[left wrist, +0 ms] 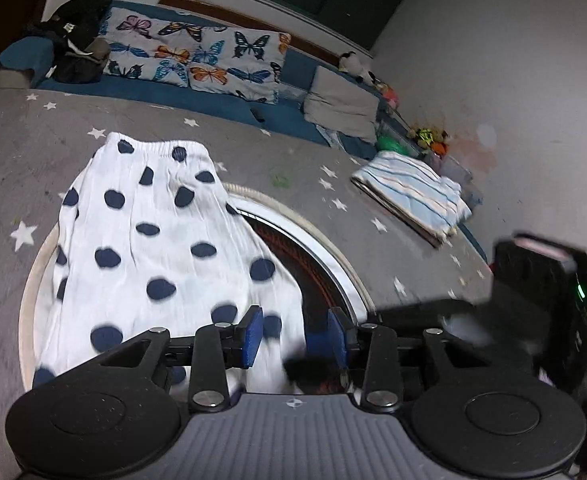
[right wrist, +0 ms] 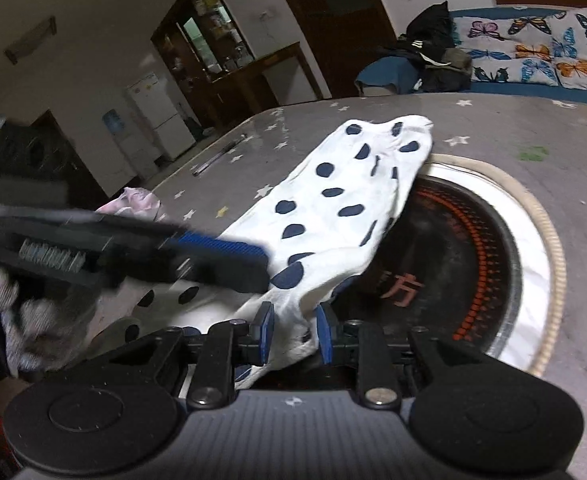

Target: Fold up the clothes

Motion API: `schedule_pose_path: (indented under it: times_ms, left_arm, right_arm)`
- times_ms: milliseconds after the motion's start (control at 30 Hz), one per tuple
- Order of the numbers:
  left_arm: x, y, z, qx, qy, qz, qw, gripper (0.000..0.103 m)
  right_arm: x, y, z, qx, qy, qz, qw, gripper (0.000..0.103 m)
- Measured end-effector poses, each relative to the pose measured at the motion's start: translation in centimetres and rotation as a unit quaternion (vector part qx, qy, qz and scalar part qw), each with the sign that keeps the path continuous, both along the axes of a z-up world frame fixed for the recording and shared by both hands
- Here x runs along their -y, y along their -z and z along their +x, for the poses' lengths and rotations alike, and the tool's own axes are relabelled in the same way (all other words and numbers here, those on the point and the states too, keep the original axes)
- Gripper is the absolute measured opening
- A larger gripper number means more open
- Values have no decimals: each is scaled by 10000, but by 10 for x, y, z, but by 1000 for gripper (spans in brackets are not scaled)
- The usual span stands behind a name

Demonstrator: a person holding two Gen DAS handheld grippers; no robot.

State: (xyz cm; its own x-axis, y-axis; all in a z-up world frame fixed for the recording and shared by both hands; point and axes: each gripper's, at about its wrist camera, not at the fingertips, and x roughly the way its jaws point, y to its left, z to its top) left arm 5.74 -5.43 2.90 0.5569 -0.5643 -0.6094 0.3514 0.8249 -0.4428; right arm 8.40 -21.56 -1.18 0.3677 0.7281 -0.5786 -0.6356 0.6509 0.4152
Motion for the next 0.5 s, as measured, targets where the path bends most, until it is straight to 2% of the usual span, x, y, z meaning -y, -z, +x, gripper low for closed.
schedule_pose_path:
  times_ms: [67, 200, 233, 267, 367, 500]
  left_arm:
    - [3, 4, 11, -131, -5, 29, 9999, 45]
    - [7, 12, 22, -232, 12, 170, 9996, 42]
    - [4, 14, 24, -277, -18, 103, 9996, 35]
    - [1, 17, 26, -333, -56, 28, 9994, 20]
    - [-16, 27, 31, -558, -257, -250, 9978, 9]
    - [-34, 35, 32, -691, -452, -562, 9950, 9]
  right_arm:
    - [-6, -3, -4, 195, -93, -66, 9997, 24]
    - [-16, -9, -11, 539, -287, -119, 9981, 24]
    - [-18, -11, -12, 602, -338, -103, 9976, 24]
    - [-19, -12, -14, 647, -376, -84, 9972, 24]
    - [-16, -15, -16, 680, -399, -4, 9969, 24]
    - [-2, -13, -14, 568, -151, 44, 9983, 25]
